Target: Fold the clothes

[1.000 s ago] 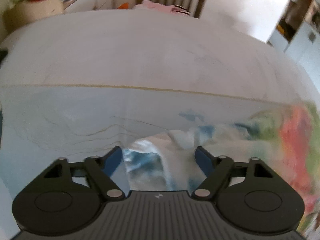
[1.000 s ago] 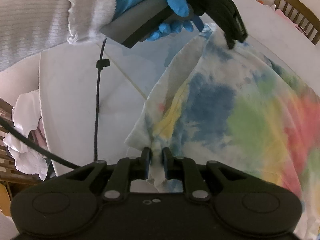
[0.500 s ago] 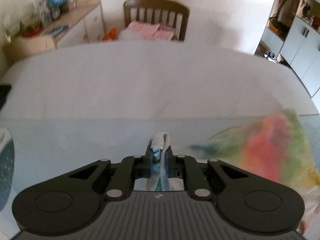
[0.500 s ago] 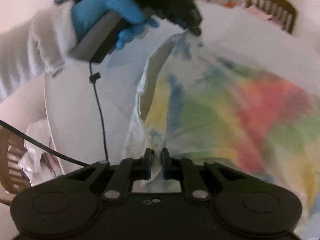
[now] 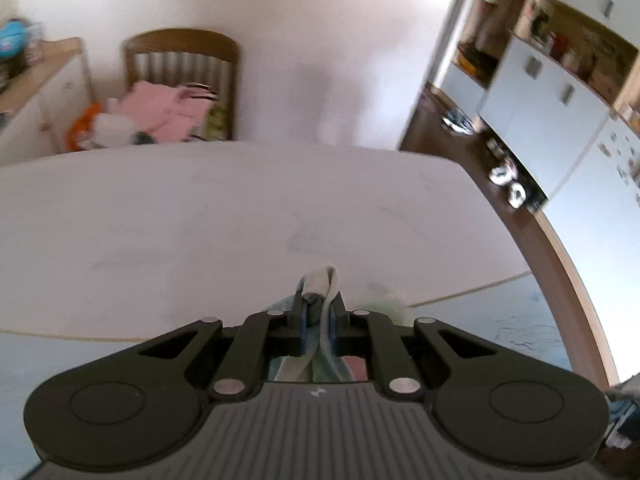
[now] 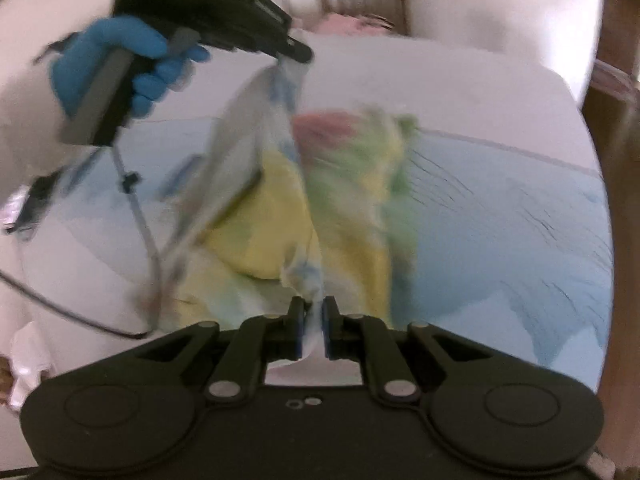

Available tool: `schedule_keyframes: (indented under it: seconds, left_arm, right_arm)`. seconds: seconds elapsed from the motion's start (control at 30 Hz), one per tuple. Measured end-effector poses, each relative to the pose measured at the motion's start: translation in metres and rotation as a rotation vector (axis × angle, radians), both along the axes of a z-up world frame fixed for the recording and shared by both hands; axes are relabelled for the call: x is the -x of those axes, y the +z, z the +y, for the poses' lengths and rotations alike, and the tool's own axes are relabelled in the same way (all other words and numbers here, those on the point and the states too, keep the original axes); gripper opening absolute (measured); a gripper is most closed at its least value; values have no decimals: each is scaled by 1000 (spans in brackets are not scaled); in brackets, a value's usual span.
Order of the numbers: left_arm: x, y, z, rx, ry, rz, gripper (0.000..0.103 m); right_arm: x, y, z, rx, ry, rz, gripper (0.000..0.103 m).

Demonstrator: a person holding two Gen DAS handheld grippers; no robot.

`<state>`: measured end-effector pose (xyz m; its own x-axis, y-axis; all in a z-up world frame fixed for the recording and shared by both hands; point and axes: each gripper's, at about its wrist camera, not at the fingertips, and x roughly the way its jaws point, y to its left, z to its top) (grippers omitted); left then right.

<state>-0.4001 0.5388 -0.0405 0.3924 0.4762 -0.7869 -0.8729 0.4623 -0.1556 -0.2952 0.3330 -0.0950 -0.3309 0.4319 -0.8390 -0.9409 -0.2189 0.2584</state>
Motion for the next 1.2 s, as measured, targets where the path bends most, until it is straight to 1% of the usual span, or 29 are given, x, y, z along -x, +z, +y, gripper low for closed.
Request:
schedule_keyframes:
  seconds: [0.03, 0.1, 0.2, 0.33, 0.43, 0.47, 0.5, 0.53, 0.6, 0.63, 0.7, 0.77, 0.83, 0.93, 0.97, 1.1, 1.2]
  left_arm:
    - [-13, -8, 2, 6, -8, 16, 9]
    - [-33, -24, 8, 27, -9, 37, 9]
    - [-53, -44, 13, 50, -8, 62, 9]
    - [-61, -64, 13, 89, -13, 86, 9]
    - [-61, -73, 18, 137, -28, 76, 10]
    - [-60, -72, 19, 153, -44, 68, 14]
    - [-59, -72, 20, 170, -68, 55, 21]
    - [-58, -70, 20, 182, -88, 41, 25]
    - [-52, -58, 20, 173, -98, -2, 34]
    - [-45, -50, 21, 163, -96, -29, 39]
    - [-25, -30, 22, 142, -75, -94, 70]
    - [1, -13, 18, 119, -54, -138, 78]
    - [30, -3, 12, 119, -41, -144, 78]
    - [78, -3, -3, 131, -24, -121, 78]
    - [94, -7, -9, 147, -14, -113, 78]
    - [155, -23, -41, 199, 51, -107, 78]
    - [186, -36, -67, 227, 79, -102, 78]
  right_arm:
    - [-4, -10, 1, 9, -9, -18, 103]
    - [-13, -28, 5, 45, -42, -1, 103]
    - [-19, -44, 3, 60, -65, 14, 103]
    - [-10, -40, -1, 44, -51, 4, 103]
    - [-10, -35, 0, 49, -18, 11, 103]
    - [-10, -33, -1, 52, -7, 12, 103]
    - [-9, -30, -2, 54, 3, 12, 103]
    - [-8, -26, -5, 50, 12, 2, 103]
    - [-4, -22, -7, 35, 31, -23, 103]
    - [-3, -20, -8, 25, 40, -37, 103]
    - [0, -10, -13, -5, 47, -63, 103]
    - [3, 1, -15, -42, 36, -77, 103]
    - [11, 11, -15, -73, 36, -73, 103]
    - [28, 23, -12, -112, 55, -56, 103]
    - [35, 26, -10, -125, 62, -50, 103]
    - [82, 24, -2, -142, 145, -34, 103]
    - [119, 17, 12, -137, 191, -25, 103]
